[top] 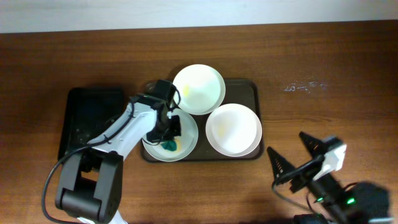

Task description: Clean dirty plates on tray and stack at the side

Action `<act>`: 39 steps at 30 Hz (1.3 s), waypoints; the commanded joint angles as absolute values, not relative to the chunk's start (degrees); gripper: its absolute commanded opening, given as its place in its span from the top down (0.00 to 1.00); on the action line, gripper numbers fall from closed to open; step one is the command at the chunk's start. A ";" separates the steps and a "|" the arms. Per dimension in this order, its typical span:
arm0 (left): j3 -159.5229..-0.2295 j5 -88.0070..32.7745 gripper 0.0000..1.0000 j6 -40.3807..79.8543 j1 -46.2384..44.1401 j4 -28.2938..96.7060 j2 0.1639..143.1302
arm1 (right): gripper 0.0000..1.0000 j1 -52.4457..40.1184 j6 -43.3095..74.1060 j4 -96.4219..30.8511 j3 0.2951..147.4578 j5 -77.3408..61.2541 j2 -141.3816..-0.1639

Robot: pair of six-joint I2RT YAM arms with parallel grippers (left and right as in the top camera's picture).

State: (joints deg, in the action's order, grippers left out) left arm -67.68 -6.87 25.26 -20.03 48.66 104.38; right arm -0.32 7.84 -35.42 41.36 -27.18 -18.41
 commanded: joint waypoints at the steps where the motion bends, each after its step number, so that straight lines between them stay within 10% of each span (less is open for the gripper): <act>1: -67.64 -5.98 1.00 27.18 -17.17 48.42 103.59 | 0.01 -0.36 2.66 -55.13 67.26 -34.79 -39.66; 3: -67.64 -6.39 1.00 27.18 -17.19 47.99 103.59 | 0.02 -0.36 3.90 -62.92 74.17 -44.64 -47.99; 4: -67.64 -6.39 1.00 27.20 -17.19 48.01 103.59 | 0.47 -0.40 3.88 -61.73 75.46 -50.96 -53.06; 5: -67.64 -6.39 1.00 27.20 -17.17 48.01 103.59 | 0.56 -1.37 4.14 -62.00 75.44 -47.97 -56.47; 9: -67.64 -6.39 1.00 27.42 -17.19 47.86 103.59 | 0.50 -24.12 18.72 -58.52 75.44 -14.35 -71.40; 11: -67.64 -6.39 1.00 27.40 -17.19 47.79 103.59 | 0.01 -32.49 20.45 -52.31 75.44 -5.91 -80.27; 12: -67.64 -6.42 1.00 27.42 -17.19 47.83 103.59 | 0.00 -35.14 20.53 -48.49 75.44 -4.99 -86.15; 13: -67.64 -6.44 1.00 27.40 -17.19 47.97 103.59 | 0.36 -36.25 27.53 -39.44 75.44 -5.80 -100.71; 17: -67.61 -6.44 1.00 27.40 -17.19 48.07 103.59 | 0.57 -36.49 24.05 -27.18 75.44 -15.27 -111.55; 39: -67.37 -6.66 1.00 27.42 -17.26 46.46 103.59 | 0.91 -37.87 24.27 -28.56 71.11 -9.82 -114.87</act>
State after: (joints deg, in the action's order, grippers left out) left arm -67.42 -6.15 26.87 -17.28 46.94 104.38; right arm -37.43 24.08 -28.47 71.96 -10.57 -113.75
